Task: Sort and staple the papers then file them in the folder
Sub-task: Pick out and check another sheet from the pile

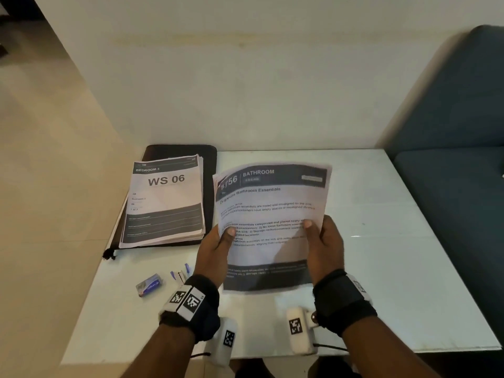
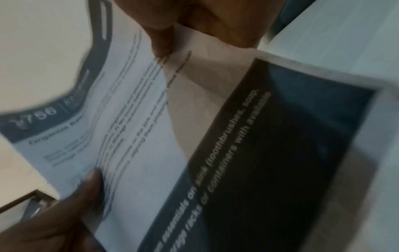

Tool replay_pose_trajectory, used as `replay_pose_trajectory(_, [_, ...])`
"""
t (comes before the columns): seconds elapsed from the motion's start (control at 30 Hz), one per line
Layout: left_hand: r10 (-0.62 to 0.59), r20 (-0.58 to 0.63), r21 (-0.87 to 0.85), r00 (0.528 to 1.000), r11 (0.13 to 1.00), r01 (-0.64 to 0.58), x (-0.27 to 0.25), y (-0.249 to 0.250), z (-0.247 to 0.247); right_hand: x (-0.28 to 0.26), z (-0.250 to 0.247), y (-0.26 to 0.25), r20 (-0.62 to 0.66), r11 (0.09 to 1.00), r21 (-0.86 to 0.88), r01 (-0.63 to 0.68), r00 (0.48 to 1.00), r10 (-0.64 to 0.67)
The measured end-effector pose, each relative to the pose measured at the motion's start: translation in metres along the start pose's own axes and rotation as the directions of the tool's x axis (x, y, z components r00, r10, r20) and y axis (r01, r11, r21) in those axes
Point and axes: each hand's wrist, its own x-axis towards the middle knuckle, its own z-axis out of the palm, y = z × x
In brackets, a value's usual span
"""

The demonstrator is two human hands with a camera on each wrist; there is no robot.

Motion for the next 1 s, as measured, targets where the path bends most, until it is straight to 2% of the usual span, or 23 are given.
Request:
replay_pose_trajectory(0.17, [-0.125, 0.047, -0.083, 0.991, 0.988, 0.129, -0.010, 0.011, -0.003, 0.006, -0.006, -0.015, -0.033, 0.995, -0.097, -0.011, 0.999, 0.008])
replay_pose_trajectory(0.33, [-0.179, 0.043, -0.189, 0.983, 0.965, 0.184, -0.025, 0.027, -0.014, -0.004, 0.005, -0.032, -0.011, 0.998, -0.060, -0.012, 1.000, 0.012])
replay_pose_trajectory(0.47, [-0.221, 0.084, -0.263, 0.972, 0.936, 0.236, -0.029, 0.056, -0.037, -0.004, 0.027, -0.048, 0.010, 1.000, -0.011, 0.007, 1.000, -0.007])
replay_pose_trajectory(0.53, [-0.183, 0.052, -0.179, 0.982, 0.965, 0.189, -0.026, 0.070, -0.055, -0.006, 0.044, -0.058, 0.052, 1.000, 0.006, 0.027, 0.998, -0.027])
replay_pose_trajectory(0.6, [-0.100, -0.021, -0.012, 0.995, 0.995, 0.100, -0.022, 0.082, -0.075, -0.010, 0.061, -0.066, 0.102, 0.999, 0.031, 0.035, 0.994, -0.038])
replay_pose_trajectory(0.7, [0.005, -0.116, 0.177, 0.993, 0.984, 0.016, -0.015, 0.094, -0.105, -0.019, 0.087, -0.069, 0.164, 0.998, 0.068, 0.003, 0.986, -0.015])
replay_pose_trajectory(0.77, [0.064, -0.177, 0.269, 0.982, 0.963, -0.014, -0.014, 0.100, -0.125, -0.025, 0.105, -0.061, 0.228, 0.991, 0.107, -0.077, 0.972, 0.051])
replay_pose_trajectory(0.83, [0.142, -0.249, 0.354, 0.958, 0.934, -0.046, -0.015, 0.104, -0.147, -0.032, 0.121, -0.049, 0.317, 0.969, 0.112, -0.222, 0.932, 0.177])
replay_pose_trajectory(0.9, [0.211, -0.311, 0.442, 0.927, 0.895, -0.055, -0.016, 0.106, -0.170, -0.040, 0.138, -0.028, 0.394, 0.949, -0.010, -0.314, 0.871, 0.292])
replay_pose_trajectory(0.93, [0.237, -0.334, 0.481, 0.912, 0.875, -0.051, -0.016, 0.109, -0.178, -0.045, 0.146, -0.015, 0.425, 0.944, -0.184, -0.272, 0.844, 0.327])
replay_pose_trajectory(0.97, [0.256, -0.356, 0.512, 0.899, 0.858, -0.041, -0.016, 0.111, -0.187, -0.050, 0.154, -0.001, 0.468, 0.902, -0.411, -0.133, 0.818, 0.334])
replay_pose_trajectory(1.0, [0.266, -0.379, 0.531, 0.886, 0.847, -0.027, -0.015, 0.112, -0.193, -0.058, 0.162, 0.010, 0.510, 0.792, -0.609, 0.042, 0.786, 0.350])
